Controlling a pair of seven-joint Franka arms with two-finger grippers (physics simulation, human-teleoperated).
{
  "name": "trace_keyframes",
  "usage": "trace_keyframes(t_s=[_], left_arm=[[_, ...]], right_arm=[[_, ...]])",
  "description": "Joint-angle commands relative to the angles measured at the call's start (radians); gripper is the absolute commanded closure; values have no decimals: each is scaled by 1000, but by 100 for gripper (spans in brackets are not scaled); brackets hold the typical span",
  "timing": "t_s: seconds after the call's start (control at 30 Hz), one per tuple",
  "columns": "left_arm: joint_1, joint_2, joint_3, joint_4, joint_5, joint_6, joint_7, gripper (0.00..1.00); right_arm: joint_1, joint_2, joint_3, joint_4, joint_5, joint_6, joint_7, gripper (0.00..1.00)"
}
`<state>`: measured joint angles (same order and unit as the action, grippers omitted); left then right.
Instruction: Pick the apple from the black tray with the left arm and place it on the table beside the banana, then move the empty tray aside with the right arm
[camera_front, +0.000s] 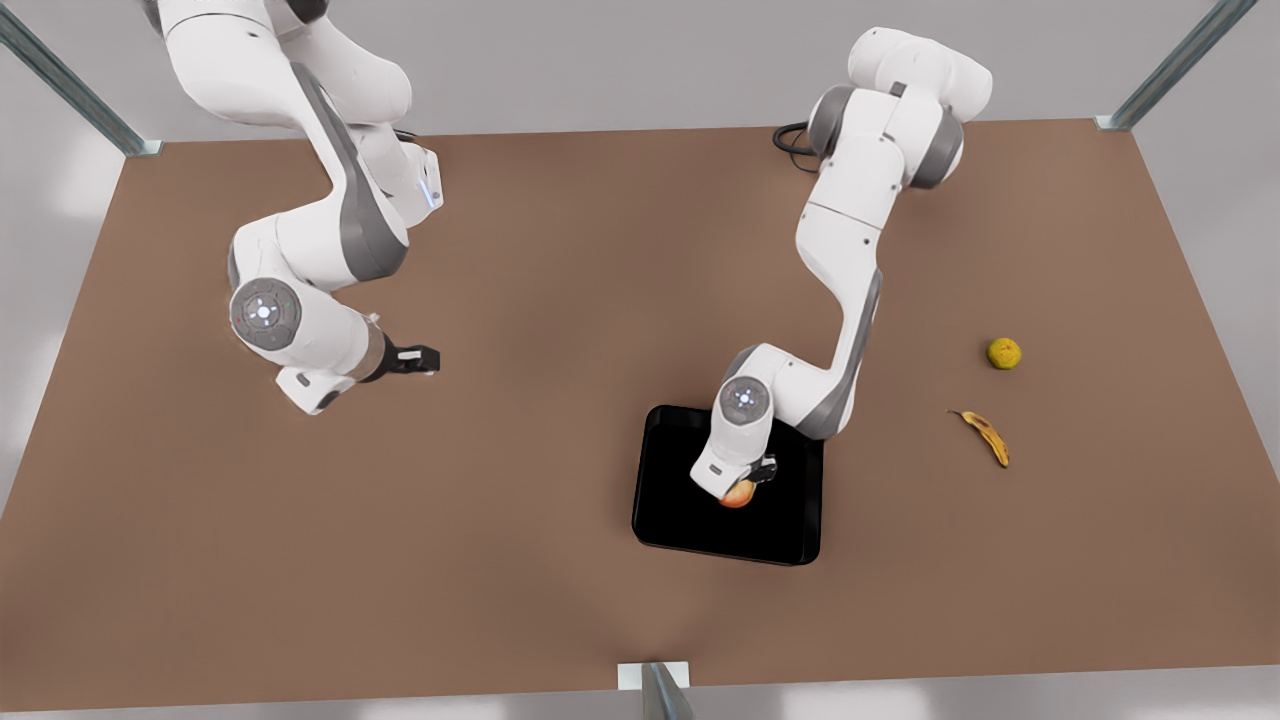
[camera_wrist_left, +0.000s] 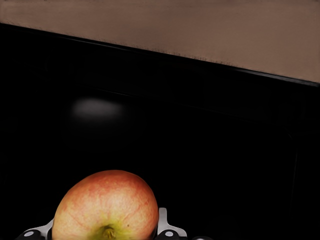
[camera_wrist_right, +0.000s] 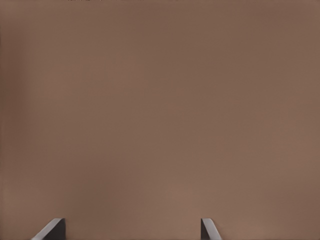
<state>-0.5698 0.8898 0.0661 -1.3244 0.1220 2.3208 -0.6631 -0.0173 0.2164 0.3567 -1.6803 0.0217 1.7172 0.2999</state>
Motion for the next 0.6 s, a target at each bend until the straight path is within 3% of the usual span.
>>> trace_keyframes(t_s=[0.0,0.13,0.23,0.3,0.4,0.57], left_arm=[[2,-20,0,-1,-8,-57,20,28],[7,-71,0,-10,-12,-176,66,28],[27,-107,-2,-10,-16,-256,105,27],[42,-130,-2,-12,-16,-299,141,27],[85,-158,-2,-13,-15,-351,211,27],[183,-184,0,-13,-12,-388,341,27]], right_arm=[[48,23,1,14,-26,131,662,0],[129,99,1,19,-23,257,863,0],[189,221,1,155,-32,283,999,0],[234,282,-2,185,-34,407,1076,0],[243,339,-4,226,-26,406,1128,0],[361,514,-13,461,-80,462,1239,3]])
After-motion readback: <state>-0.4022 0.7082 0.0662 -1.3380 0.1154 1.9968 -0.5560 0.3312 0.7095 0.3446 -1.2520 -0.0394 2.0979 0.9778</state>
